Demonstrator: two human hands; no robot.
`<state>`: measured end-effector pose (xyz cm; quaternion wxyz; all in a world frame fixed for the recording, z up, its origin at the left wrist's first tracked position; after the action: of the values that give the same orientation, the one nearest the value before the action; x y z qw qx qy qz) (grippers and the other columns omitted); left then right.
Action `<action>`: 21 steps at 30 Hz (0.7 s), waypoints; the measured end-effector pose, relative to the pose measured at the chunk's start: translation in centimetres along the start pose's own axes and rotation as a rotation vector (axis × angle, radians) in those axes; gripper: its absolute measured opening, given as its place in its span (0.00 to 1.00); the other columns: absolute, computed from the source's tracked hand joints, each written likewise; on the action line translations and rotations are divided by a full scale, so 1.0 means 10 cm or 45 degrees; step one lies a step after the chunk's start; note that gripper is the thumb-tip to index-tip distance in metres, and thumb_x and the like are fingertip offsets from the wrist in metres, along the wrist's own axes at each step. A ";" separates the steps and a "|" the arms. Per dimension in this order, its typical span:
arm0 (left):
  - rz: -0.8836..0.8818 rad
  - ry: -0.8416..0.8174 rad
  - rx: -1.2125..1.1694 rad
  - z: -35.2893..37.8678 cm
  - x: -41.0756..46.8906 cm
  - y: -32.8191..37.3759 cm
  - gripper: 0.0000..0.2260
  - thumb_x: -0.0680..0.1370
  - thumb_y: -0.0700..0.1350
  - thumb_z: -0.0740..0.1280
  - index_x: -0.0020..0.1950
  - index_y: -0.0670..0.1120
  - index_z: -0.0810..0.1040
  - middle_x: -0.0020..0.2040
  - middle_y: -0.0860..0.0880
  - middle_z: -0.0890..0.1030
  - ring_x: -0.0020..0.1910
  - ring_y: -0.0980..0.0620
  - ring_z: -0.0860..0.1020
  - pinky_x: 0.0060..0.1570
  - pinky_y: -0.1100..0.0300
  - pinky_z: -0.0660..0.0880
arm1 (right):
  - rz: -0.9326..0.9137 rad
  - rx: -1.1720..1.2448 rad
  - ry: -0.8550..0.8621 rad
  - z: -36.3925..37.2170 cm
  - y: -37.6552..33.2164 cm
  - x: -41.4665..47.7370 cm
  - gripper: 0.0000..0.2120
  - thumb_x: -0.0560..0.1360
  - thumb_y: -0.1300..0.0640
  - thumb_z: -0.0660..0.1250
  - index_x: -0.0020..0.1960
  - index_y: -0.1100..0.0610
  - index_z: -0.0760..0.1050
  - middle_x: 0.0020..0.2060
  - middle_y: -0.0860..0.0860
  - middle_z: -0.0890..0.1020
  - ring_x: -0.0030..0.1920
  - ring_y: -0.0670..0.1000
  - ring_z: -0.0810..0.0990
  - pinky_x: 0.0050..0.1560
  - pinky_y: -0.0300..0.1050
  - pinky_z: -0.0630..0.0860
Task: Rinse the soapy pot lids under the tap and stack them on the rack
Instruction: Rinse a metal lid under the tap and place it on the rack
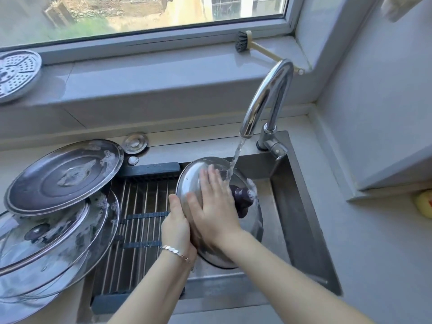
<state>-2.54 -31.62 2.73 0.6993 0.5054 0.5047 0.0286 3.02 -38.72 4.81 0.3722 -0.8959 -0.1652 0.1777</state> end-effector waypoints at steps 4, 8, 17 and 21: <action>0.021 0.027 -0.058 0.00 -0.07 0.03 0.22 0.77 0.61 0.57 0.45 0.44 0.79 0.43 0.43 0.83 0.45 0.45 0.81 0.50 0.51 0.78 | 0.158 -0.082 0.008 -0.15 0.00 0.34 0.28 0.80 0.46 0.44 0.77 0.57 0.45 0.77 0.53 0.45 0.76 0.50 0.41 0.75 0.47 0.39; 0.008 -0.161 -0.271 0.04 -0.03 0.14 0.22 0.78 0.61 0.54 0.51 0.45 0.79 0.49 0.46 0.83 0.47 0.51 0.81 0.46 0.58 0.75 | -0.514 -0.173 0.099 0.04 -0.26 -0.15 0.24 0.79 0.52 0.48 0.73 0.58 0.61 0.74 0.54 0.62 0.75 0.53 0.56 0.74 0.47 0.46; -0.011 0.090 -0.433 -0.20 0.19 0.31 0.31 0.78 0.64 0.50 0.61 0.41 0.77 0.50 0.41 0.83 0.44 0.48 0.81 0.29 0.64 0.78 | -0.009 -0.005 -0.025 -0.13 0.70 -0.26 0.30 0.79 0.39 0.40 0.76 0.51 0.42 0.74 0.42 0.41 0.72 0.37 0.37 0.75 0.44 0.40; 0.015 0.118 -0.432 -0.13 0.11 0.26 0.31 0.76 0.65 0.52 0.58 0.40 0.78 0.35 0.46 0.85 0.40 0.50 0.83 0.37 0.60 0.80 | 0.212 -0.060 0.038 -0.15 0.40 -0.12 0.32 0.77 0.42 0.39 0.76 0.58 0.42 0.76 0.53 0.42 0.75 0.48 0.38 0.73 0.42 0.34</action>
<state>-1.73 -28.90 3.93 0.7503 0.3813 0.5214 0.1407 3.29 -42.80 3.15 0.3375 -0.9175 -0.0888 0.1909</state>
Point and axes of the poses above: each hand's wrist, its own x-axis towards the middle knuckle, its own z-axis out of the palm, y = z × x, the point moved 5 cm from there along x, towards the middle knuckle
